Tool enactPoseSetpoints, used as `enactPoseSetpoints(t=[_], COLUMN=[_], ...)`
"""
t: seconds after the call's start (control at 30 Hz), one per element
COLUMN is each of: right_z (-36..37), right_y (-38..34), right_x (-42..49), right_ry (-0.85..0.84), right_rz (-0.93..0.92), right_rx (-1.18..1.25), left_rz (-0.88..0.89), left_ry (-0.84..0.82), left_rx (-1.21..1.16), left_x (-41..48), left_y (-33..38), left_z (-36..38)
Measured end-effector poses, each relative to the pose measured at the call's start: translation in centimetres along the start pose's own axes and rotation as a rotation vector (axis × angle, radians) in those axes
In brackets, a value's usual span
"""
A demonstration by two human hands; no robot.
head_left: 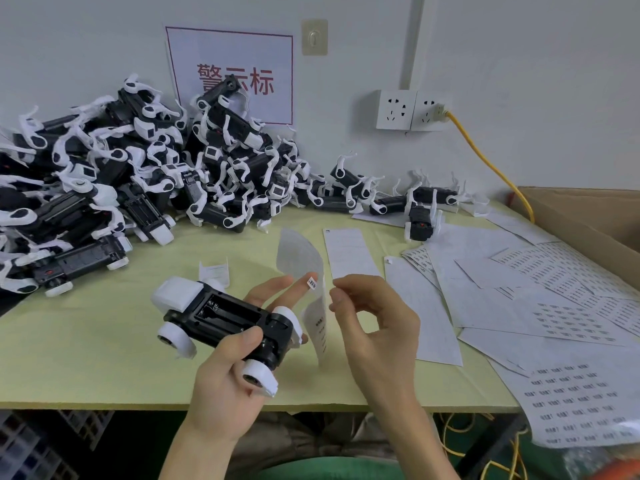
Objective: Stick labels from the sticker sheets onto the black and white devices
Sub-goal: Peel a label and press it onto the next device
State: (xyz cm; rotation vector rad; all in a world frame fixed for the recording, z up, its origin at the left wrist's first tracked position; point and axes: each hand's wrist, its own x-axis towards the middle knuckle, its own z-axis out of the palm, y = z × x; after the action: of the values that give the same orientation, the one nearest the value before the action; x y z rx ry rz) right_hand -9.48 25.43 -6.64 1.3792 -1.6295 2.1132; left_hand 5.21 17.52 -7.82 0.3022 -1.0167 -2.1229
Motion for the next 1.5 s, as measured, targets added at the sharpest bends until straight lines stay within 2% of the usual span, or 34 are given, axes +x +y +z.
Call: enactPoseSetpoints(t=[0.1,0.2,0.27,0.37,0.43,0.6,0.8,0.97,1.13,1.33,1.5], right_z=[0.2,0.3,0.4,0.4,0.4,0.3,0.3,0.1,-0.4,-0.3,-0.1], right_y=[-0.1,-0.2,-0.2,-0.1,-0.1,0.0,0.0,-0.3,-0.9,-1.4,-2.1], right_x=[0.1,0.1,0.0,0.0,-0.1,-0.1,-0.1,-0.2,-0.3,-0.7,-0.7], right_ry=[0.005,-0.005,-0.004,0.0,0.002,0.021,0.01,-0.028,-0.167,-0.427,-0.496], right_rz=[-0.005,-0.016,-0.018,-0.014,-0.015,-0.033,-0.022,0.012,0.084,0.065,0.113], right_rx=[-0.004,0.003,0.003,-0.007,-0.02,-0.059,-0.06,-0.006,0.16,0.089,0.019], left_rz=[-0.002,0.074,0.071,0.035,0.047,0.104,0.194,0.18,0.225,0.236,0.19], left_ry=[-0.014,-0.039,-0.005,-0.084,-0.11,-0.2,-0.19,-0.181,-0.044,-0.025,-0.062], left_rx=[0.011,0.082,0.075,0.144,0.124,0.259,0.376,0.33,0.318,0.312,0.295], left_x=[-0.1,-0.6,-1.1,-0.9,-0.7,-0.6,-0.5,-0.1,0.4,0.3,0.2], left_y=[0.1,-0.6,-0.6,-0.6,-0.4,-0.4,-0.5,-0.1,0.2,-0.1,-0.2], left_z=[0.4,0.3,0.0,0.5,0.6,1.0,1.0,1.5,2.1,1.3,0.9])
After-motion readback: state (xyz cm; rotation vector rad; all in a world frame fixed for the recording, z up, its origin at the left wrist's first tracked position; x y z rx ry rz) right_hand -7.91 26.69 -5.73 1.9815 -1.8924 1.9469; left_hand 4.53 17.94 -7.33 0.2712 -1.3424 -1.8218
